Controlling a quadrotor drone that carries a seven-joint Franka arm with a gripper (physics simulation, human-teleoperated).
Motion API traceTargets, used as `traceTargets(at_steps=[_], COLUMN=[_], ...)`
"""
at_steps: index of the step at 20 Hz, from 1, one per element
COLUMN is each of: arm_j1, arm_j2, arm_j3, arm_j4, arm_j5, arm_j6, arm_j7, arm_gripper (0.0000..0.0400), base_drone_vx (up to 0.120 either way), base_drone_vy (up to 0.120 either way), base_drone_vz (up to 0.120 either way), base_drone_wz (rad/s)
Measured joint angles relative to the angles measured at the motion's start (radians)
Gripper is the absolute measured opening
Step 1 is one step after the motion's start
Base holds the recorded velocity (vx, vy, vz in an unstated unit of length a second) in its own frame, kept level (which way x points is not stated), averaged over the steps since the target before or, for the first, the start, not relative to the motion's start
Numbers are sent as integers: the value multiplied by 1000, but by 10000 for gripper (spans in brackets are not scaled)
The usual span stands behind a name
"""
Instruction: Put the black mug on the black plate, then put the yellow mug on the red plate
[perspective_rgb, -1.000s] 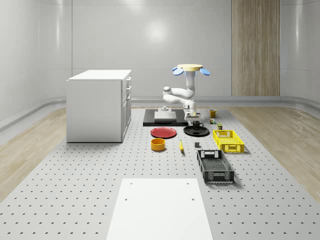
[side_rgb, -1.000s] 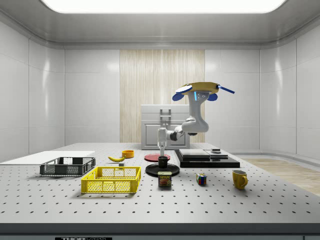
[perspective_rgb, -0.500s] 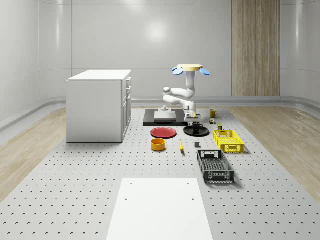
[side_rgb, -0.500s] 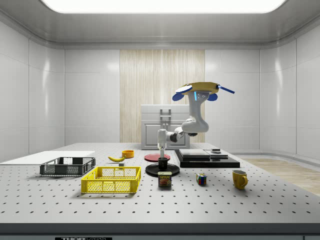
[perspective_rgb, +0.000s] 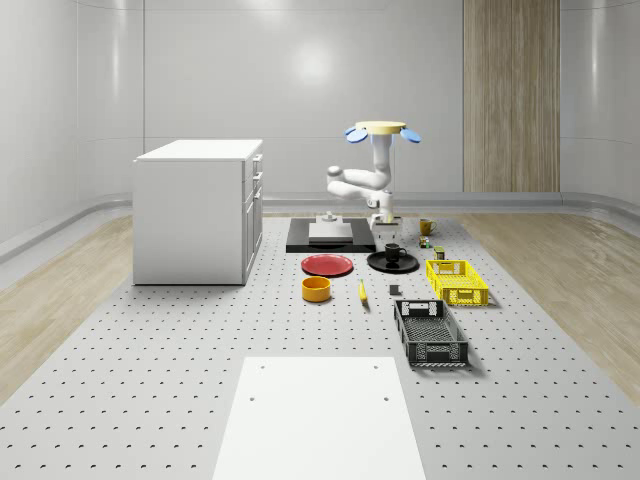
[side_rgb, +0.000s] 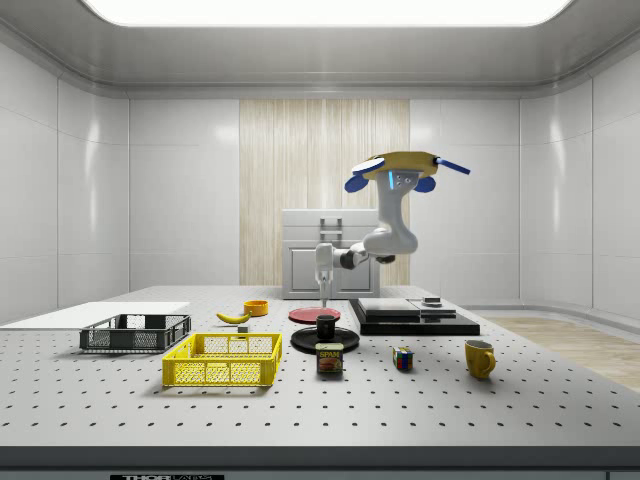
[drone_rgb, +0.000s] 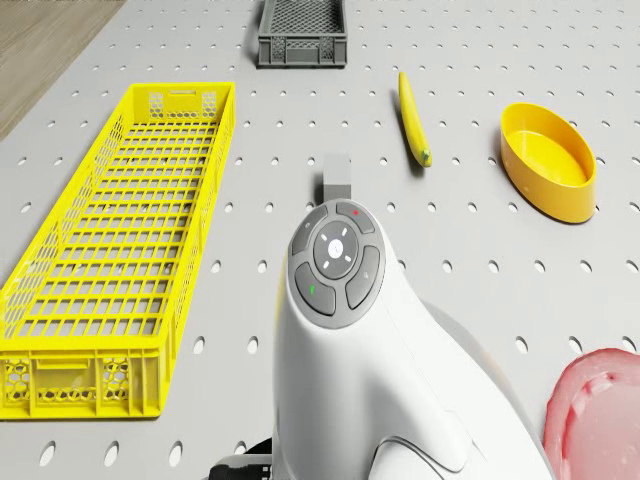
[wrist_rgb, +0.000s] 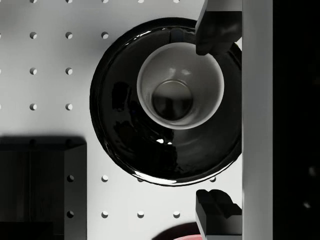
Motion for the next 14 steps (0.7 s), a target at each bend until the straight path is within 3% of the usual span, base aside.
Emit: traceTargets(at_steps=[3, 14], arm_j1=[1, 3], arm_j2=[1, 5], arm_j3=[4, 8], arm_j4=[-1, -2], arm_j5=[4, 6], arm_j6=[-3, -8], arm_j7=[0, -1], arm_gripper=[398, 400], base_drone_vx=[-13, -120], base_drone_vy=[120, 120], base_drone_vz=[107, 0], base_drone_wz=[0, 0])
